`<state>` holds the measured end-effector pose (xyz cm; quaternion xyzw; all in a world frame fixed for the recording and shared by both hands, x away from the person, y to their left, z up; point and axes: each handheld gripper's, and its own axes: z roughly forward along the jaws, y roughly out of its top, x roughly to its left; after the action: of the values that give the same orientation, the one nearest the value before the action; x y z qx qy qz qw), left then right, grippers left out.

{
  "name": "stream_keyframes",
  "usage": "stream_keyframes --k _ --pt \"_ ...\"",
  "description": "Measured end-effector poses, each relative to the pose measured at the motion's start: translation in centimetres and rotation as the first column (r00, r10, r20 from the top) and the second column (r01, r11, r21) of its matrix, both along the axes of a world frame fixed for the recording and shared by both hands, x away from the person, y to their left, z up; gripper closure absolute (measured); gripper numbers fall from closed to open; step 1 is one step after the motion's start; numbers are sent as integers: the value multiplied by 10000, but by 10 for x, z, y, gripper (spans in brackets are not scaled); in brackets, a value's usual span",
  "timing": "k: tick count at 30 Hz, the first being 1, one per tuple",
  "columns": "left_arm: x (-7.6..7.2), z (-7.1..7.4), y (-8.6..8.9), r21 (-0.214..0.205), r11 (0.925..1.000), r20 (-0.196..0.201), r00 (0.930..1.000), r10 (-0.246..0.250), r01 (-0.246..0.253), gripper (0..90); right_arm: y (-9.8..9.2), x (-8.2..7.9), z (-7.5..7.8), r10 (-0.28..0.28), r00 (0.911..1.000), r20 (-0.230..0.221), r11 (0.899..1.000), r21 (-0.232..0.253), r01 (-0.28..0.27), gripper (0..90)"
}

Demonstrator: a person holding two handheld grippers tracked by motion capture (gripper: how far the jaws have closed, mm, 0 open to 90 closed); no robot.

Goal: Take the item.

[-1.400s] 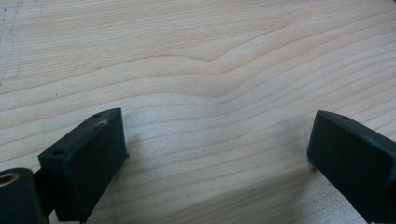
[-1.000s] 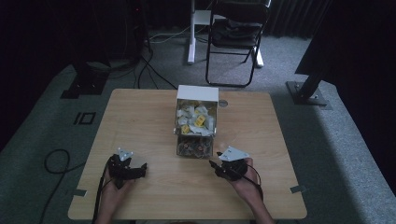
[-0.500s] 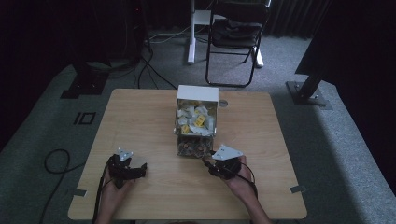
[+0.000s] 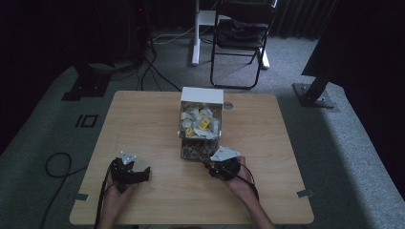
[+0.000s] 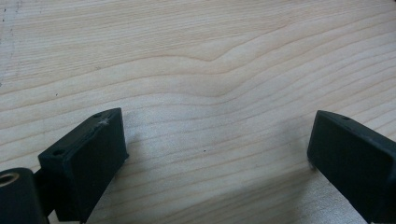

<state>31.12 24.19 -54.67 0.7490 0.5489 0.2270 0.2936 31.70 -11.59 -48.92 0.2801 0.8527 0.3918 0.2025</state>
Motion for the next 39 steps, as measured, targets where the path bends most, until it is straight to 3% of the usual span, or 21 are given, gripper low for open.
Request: stream_keyframes --k 11,24,28,30,39 --pt "0 0 0 3 10000 -1 10000 -2 2 51 2 -6 2 463 9989 -31 9988 -148 -464 658" --pt "0 0 0 -1 10000 0 10000 -10 10 51 4 -15 3 674 9977 -109 9971 -343 -678 663" --pt "0 0 0 1 10000 1 10000 -1 1 51 4 -17 5 648 9979 36 9974 -310 -647 565" --pt "0 0 0 0 10000 0 10000 -2 2 51 7 -17 8 357 9990 258 9989 -297 -349 467" --pt "0 0 0 8 10000 8 10000 -10 10 51 16 -12 10 135 9995 286 9995 -303 -126 466"
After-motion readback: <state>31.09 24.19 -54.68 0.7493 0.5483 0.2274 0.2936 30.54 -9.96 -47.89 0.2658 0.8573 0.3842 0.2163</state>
